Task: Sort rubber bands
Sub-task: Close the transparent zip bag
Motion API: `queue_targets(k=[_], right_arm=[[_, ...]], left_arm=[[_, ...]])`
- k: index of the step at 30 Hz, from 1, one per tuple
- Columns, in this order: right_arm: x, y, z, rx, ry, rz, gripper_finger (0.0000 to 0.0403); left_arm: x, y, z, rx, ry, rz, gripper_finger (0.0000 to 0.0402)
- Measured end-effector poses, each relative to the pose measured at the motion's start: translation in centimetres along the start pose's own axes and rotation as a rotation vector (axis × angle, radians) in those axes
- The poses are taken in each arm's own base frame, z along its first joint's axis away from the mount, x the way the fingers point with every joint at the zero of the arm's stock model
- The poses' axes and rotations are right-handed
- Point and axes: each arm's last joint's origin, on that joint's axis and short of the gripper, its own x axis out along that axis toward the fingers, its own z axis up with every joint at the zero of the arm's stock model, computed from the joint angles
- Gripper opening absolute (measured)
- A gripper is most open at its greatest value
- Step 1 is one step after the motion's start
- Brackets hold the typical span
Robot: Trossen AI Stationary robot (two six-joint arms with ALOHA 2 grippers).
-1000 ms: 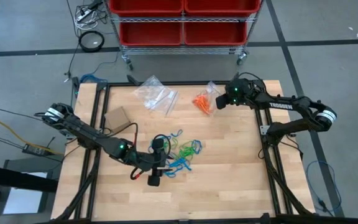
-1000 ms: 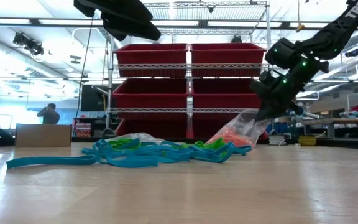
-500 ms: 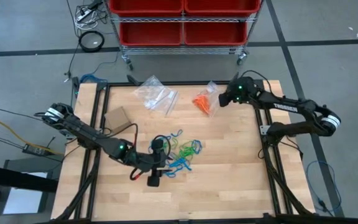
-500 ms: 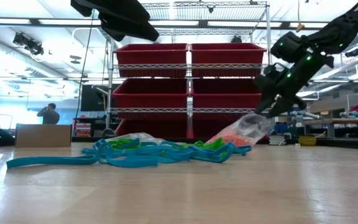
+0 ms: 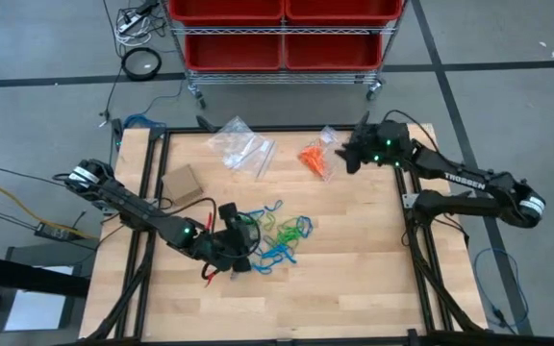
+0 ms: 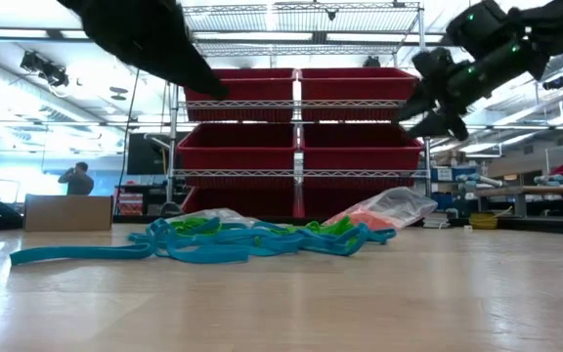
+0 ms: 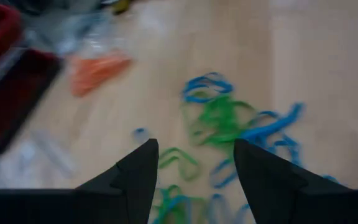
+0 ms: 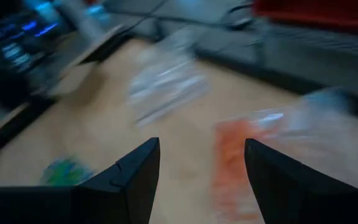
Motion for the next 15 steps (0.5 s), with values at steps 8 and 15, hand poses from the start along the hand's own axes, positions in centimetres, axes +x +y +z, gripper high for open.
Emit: queue_targets(k=[8,15], right_arm=[[1.3,2.1,-1.4,-0.118,0.002,-0.103,0.0205],[3.3,0.4,-2.4,-0.01,0.113,-0.191,0.0165]], left_arm=[[0.3,0.3,0.4,0.04,-0.025,0.016,0.0218],[0.6,0.6,0.6,0.026,-0.024,0.012,0.0218]])
